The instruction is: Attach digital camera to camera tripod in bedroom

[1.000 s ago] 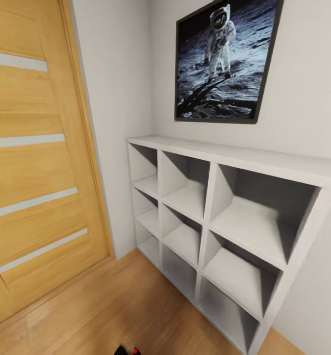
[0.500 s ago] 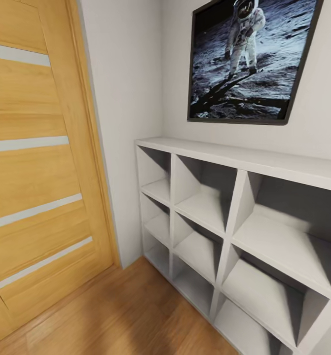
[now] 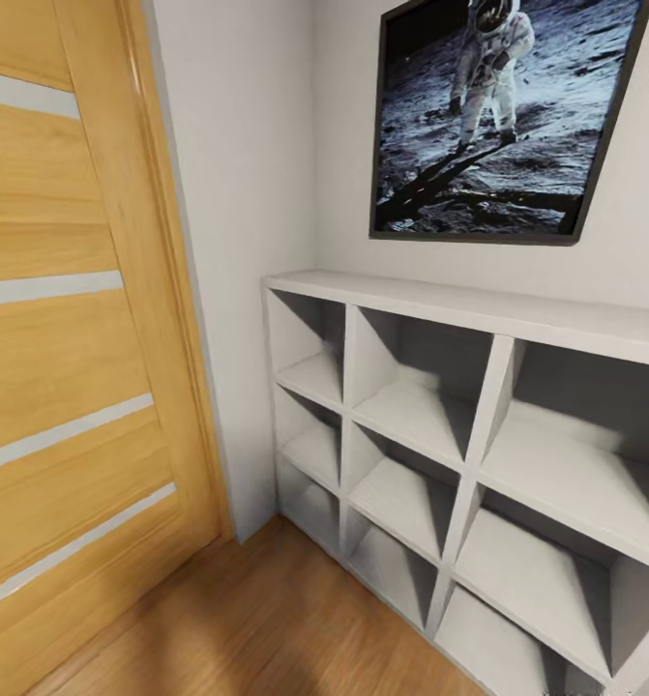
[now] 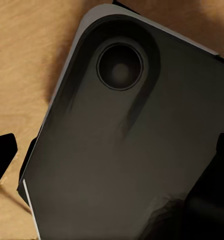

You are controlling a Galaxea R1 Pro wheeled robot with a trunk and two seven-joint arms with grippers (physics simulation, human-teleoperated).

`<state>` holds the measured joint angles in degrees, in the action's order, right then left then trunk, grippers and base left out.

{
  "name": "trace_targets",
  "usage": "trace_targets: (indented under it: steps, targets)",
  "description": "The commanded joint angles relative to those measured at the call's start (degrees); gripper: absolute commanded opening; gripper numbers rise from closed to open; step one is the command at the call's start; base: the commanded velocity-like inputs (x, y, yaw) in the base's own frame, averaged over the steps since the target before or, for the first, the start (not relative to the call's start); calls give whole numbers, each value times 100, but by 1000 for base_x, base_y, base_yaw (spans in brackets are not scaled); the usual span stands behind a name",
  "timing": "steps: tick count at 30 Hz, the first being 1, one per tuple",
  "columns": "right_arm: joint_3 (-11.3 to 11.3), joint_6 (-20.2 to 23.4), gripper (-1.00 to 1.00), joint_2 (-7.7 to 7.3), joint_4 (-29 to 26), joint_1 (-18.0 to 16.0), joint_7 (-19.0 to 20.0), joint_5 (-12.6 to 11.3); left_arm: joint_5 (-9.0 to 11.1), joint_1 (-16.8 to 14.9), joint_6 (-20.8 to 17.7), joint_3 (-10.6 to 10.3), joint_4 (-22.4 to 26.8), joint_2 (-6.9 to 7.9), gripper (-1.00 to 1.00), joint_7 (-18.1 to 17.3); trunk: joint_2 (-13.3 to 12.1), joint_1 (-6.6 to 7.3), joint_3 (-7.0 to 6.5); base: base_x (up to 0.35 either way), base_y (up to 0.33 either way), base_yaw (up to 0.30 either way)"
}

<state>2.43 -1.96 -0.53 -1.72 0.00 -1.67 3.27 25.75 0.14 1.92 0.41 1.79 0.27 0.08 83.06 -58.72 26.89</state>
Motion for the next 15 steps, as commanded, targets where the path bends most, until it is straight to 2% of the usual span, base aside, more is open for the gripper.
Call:
trace_targets:
  steps: [1, 7, 15]
  targets:
    - [18, -7, 100, 0, -4, 0, -17, 34, 18, 2, 8, 2, 6, -2, 100, 1, 2, -1, 4, 77, 341, -238]
    - [13, -6, 100, -4, -4, 0, -17, 34, 12, 2, 8, -8, 8, -8, 100, 5, 2, -1, 4, 62, 282, -240]
    - [-10, -6, 100, -9, -4, 0, -17, 18, 9, 3, 2, -15, 6, -7, 100, 9, 2, -1, 4, 12, 52, -242]
